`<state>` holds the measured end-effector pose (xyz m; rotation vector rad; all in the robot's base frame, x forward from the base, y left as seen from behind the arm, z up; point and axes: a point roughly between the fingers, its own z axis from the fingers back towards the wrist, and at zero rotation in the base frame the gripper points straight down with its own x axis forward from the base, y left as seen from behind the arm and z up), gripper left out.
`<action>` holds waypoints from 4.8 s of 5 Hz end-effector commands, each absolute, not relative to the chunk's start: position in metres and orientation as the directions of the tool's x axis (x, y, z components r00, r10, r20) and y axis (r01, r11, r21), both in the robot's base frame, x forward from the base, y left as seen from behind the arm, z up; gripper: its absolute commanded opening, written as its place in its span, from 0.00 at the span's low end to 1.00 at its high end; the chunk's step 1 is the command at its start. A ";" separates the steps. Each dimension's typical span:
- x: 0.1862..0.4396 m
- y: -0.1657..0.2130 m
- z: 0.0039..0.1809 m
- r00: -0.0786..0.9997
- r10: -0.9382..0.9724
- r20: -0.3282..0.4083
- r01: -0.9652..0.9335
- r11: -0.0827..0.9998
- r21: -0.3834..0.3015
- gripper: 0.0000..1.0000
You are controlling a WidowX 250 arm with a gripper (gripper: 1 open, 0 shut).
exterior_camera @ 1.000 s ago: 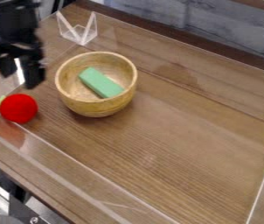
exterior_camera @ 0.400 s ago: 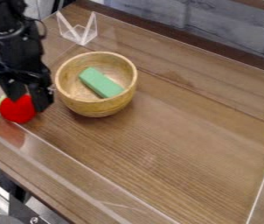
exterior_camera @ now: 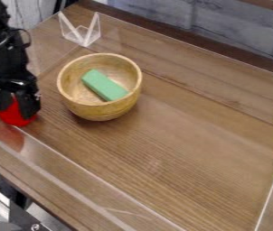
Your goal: Move the red fruit to the right
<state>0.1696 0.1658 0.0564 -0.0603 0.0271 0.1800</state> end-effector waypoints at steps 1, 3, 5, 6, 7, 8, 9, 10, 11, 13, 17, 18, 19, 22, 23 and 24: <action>0.187 0.177 0.053 0.979 0.203 0.009 -0.202 0.979 -0.029 1.00; 0.203 0.182 0.033 0.973 0.230 0.006 -0.230 0.973 -0.025 1.00; 0.189 0.189 0.020 0.978 0.208 0.003 -0.208 0.978 -0.029 0.00; 0.189 0.184 0.014 0.980 0.198 -0.003 -0.198 0.980 -0.030 0.00; 0.188 0.180 0.010 0.982 0.187 -0.011 -0.187 0.982 -0.031 0.00; 0.184 0.181 0.007 0.974 0.226 -0.018 -0.226 0.974 -0.032 0.00; 0.179 0.182 0.006 0.965 0.262 -0.026 -0.263 0.964 -0.033 0.00; 0.179 0.180 0.004 0.980 0.196 -0.034 -0.197 0.980 -0.033 0.00; 0.181 0.178 0.038 0.980 0.199 -0.025 -0.200 0.979 -0.045 0.00; 0.195 0.151 0.099 0.966 0.260 0.009 -0.258 0.963 -0.079 0.00; 0.283 0.025 0.124 0.998 0.038 0.057 -0.031 0.993 -0.118 0.00; 0.300 -0.008 0.133 0.998 -0.011 0.069 0.020 0.992 -0.126 0.00; 0.314 -0.035 0.131 0.997 0.012 0.072 -0.003 0.993 -0.120 0.00; 0.323 -0.055 0.096 0.993 -0.084 0.082 0.092 0.992 -0.088 0.00; 0.318 -0.045 0.076 0.983 -0.163 0.083 0.170 0.982 -0.085 0.00; 0.317 -0.034 0.056 0.971 -0.220 0.094 0.228 0.971 -0.079 0.00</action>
